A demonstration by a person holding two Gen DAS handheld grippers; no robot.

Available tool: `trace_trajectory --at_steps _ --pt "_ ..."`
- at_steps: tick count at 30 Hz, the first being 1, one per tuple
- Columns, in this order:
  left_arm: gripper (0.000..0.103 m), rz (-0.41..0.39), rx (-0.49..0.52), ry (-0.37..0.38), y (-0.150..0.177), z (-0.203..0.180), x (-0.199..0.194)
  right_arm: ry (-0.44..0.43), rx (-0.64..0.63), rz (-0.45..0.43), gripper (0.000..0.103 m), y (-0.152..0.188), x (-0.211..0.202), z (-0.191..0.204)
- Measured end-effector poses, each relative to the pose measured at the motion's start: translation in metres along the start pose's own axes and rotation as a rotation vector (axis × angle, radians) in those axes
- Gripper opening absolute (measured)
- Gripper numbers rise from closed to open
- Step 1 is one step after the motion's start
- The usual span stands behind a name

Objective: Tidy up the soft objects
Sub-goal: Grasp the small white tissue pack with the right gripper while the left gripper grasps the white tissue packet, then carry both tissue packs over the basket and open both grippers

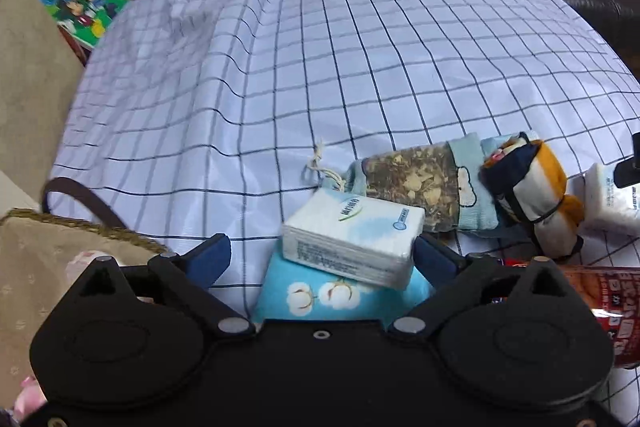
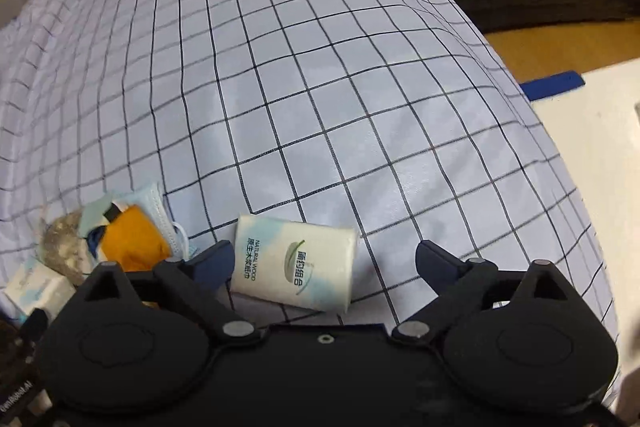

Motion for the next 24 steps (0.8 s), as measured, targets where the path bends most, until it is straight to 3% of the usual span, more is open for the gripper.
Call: trace_trajectory --at_steps 4,10,15,20,24 --pt "0.096 0.029 -0.003 0.025 -0.001 0.000 0.015 -0.004 -0.025 0.011 0.099 -0.001 0.010 0.013" --pt "0.096 0.022 0.034 -0.009 -0.007 -0.007 0.029 -0.034 -0.007 0.078 0.098 0.000 0.030 0.012" --pt "0.082 0.059 -0.007 0.039 -0.010 -0.005 0.045 -0.050 -0.018 0.101 0.078 0.001 0.033 0.009" --pt "0.082 0.048 -0.036 0.093 -0.009 -0.002 0.045 -0.035 0.022 0.094 0.075 -0.005 0.026 -0.006" --pt "0.082 0.027 -0.033 0.085 -0.011 0.001 0.033 0.003 0.065 0.082 0.075 -0.011 0.015 -0.020"
Point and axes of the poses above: each gripper's, at about its wrist camera, not at the fingertips, and x roughly the way its jaws point, z to its left, y to its underside, the point moved 3 cm from there along x, roughly the way its jaws point, and after that the axes turned 1 degree about x, right-handed, at the moved point
